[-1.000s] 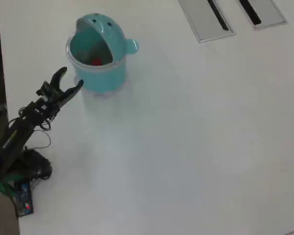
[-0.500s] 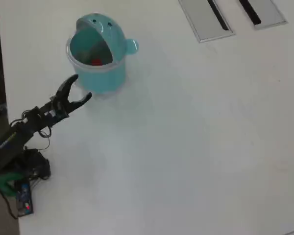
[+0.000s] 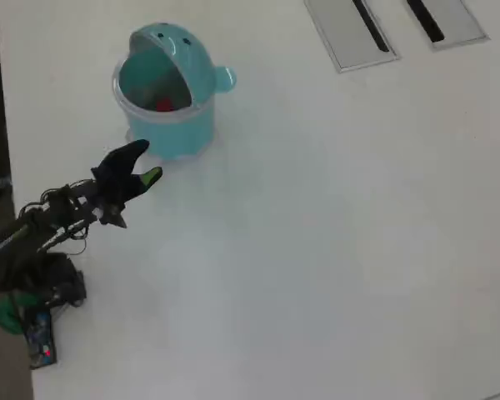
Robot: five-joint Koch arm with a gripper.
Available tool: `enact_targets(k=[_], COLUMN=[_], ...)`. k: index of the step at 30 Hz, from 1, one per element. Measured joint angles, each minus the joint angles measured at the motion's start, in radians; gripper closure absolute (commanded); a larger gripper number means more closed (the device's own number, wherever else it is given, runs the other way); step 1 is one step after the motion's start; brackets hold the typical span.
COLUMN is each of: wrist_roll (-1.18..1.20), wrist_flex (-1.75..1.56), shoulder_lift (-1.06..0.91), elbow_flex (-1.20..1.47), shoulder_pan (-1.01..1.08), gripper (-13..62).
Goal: Grasp RGB lego blocks and put them in the bin one by one.
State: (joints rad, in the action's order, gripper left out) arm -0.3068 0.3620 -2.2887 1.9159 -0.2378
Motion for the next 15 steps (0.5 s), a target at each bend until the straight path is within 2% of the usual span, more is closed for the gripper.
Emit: enact_targets(k=[15], wrist_roll=[0.074], wrist_flex=[-0.371], shoulder_lift=[0.000], elbow_flex=[0.324], shoulder_pan=[0.210], gripper=[15.8])
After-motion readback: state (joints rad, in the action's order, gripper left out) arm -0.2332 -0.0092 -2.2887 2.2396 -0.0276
